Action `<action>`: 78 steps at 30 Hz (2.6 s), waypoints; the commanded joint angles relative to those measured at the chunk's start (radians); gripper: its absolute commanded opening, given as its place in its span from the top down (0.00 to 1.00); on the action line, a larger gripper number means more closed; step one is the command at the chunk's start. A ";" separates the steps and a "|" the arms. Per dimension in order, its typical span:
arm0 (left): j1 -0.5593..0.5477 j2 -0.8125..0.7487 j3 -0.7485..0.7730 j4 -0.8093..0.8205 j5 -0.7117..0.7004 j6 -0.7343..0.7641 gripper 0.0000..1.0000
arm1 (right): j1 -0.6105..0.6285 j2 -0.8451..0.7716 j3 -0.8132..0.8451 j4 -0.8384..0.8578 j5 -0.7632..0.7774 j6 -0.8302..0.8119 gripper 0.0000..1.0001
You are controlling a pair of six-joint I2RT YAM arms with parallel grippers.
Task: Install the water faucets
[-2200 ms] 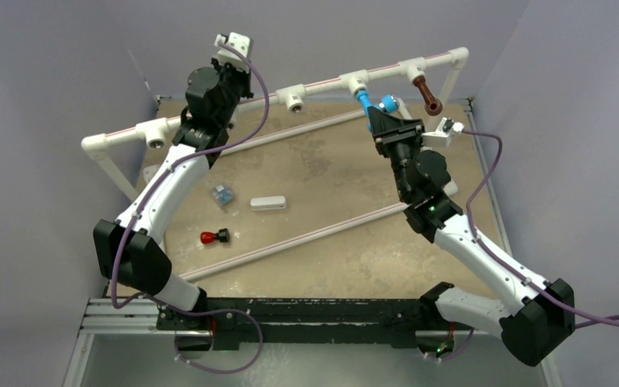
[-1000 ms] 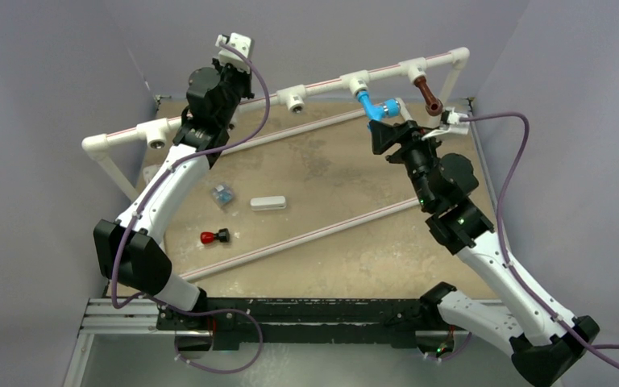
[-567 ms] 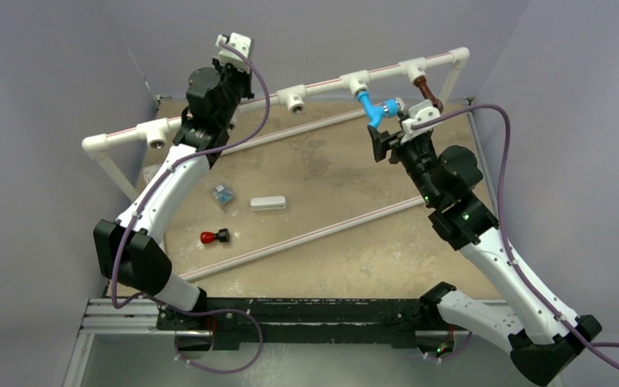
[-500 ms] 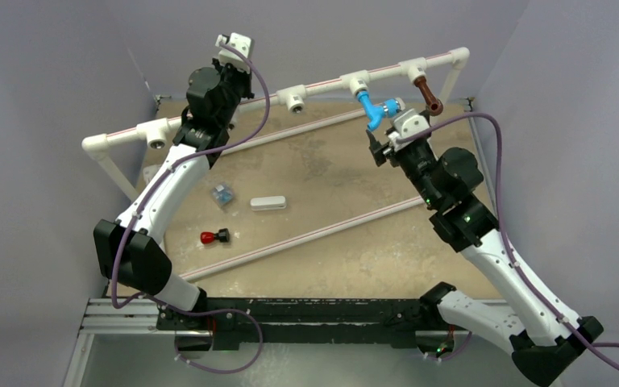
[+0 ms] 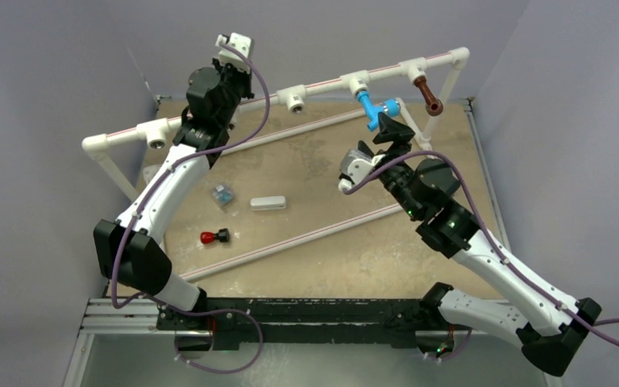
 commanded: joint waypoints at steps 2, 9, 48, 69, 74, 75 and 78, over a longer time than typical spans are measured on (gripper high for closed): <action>0.000 0.039 -0.036 -0.112 0.015 0.006 1.00 | 0.009 0.027 -0.031 0.136 0.105 -0.202 0.20; 0.000 0.046 -0.036 -0.113 0.016 0.005 1.00 | 0.009 0.098 -0.101 0.333 0.220 -0.338 0.20; 0.000 0.026 -0.038 -0.111 0.024 0.000 1.00 | -0.003 0.266 0.033 0.456 0.331 0.543 1.00; 0.000 0.024 -0.038 -0.112 0.024 0.000 1.00 | -0.148 0.195 0.008 0.508 0.171 1.780 1.00; 0.000 0.017 -0.040 -0.111 0.025 0.000 1.00 | -0.187 0.176 -0.047 0.590 0.120 2.148 1.00; 0.000 0.016 -0.041 -0.111 0.024 0.000 1.00 | -0.190 0.175 -0.059 0.611 0.113 2.181 1.00; 0.000 0.016 -0.041 -0.111 0.026 -0.001 1.00 | -0.192 0.185 -0.094 0.646 0.077 2.357 1.00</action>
